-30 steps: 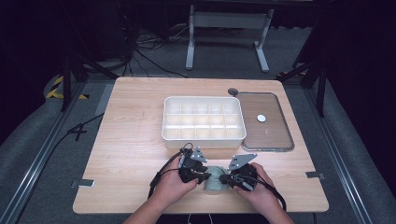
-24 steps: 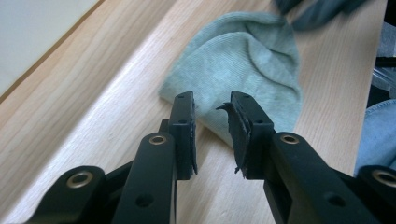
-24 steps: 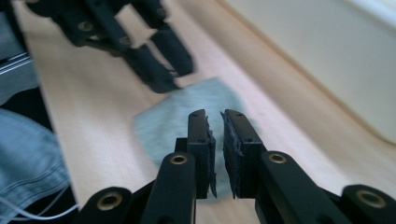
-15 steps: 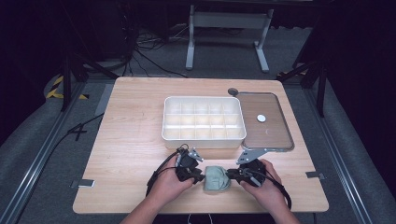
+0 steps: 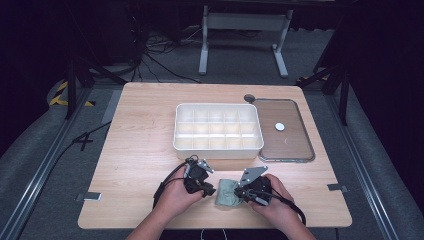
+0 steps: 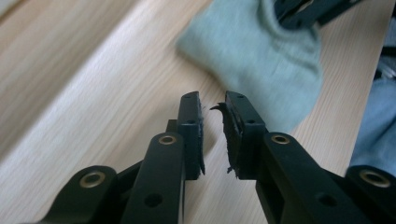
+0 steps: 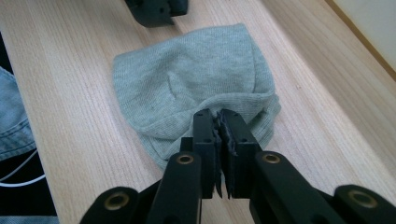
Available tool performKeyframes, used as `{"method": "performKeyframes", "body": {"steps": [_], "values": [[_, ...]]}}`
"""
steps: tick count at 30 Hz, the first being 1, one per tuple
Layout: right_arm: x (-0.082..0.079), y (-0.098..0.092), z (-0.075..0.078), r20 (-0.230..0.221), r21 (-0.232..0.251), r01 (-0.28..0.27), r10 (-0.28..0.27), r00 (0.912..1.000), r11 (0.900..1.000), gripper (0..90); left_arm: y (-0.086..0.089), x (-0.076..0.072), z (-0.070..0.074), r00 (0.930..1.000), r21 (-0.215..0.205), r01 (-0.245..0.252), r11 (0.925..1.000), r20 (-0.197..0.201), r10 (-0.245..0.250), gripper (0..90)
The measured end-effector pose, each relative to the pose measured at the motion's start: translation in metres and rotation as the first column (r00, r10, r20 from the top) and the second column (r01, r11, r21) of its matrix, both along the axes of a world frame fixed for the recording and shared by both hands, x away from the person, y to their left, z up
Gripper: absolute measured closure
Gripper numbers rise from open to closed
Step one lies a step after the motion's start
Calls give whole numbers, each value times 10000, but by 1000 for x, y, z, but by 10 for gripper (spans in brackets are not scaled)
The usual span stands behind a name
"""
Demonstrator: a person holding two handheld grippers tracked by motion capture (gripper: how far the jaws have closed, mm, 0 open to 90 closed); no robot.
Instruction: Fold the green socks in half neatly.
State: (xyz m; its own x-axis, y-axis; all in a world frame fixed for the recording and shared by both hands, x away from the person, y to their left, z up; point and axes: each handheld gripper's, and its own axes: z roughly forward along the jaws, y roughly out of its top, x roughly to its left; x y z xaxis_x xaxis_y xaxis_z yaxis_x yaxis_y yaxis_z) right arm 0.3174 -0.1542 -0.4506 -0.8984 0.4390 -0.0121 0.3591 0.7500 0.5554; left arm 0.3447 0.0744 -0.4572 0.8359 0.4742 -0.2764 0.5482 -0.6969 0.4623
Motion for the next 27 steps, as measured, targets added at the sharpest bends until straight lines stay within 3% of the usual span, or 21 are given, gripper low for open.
{"method": "performKeyframes", "body": {"steps": [6, 9, 10, 13, 15, 23, 27], "values": [[0, 0, 0, -6, 13, 21, -21, 10000, 10000, 863, -11, -5, 0, 9989, 84, 454, 9989, 63, -455, 847], [-2, 0, 3, 85, 65, 4, -5, 10000, 10000, 881, -15, -6, 0, 9969, 115, 698, 9975, 362, -702, 856], [-3, 0, 5, 79, 282, -34, 32, 10000, 9996, 887, -15, -6, 0, 9961, 129, 762, 9970, 439, -767, 857], [-4, 3, 8, -90, 613, -206, 212, 9997, 9979, 892, -16, -5, -1, 9961, -21, 795, 9968, 384, -794, 856], [-3, 7, 4, -261, 547, -343, 358, 9990, 9979, 894, -16, -5, -1, 9960, -51, 852, 9964, 277, -850, 851], [1, 4, -1, -641, 965, -142, 204, 9977, 9952, 897, -18, -5, -5, 9968, -613, 790, 9950, 134, -784, 816], [2, 2, -2, -772, 1108, -21, 107, 9970, 9938, 897, -21, -4, -5, 9927, -1081, 1139, 9876, 519, -1088, 796]]}}
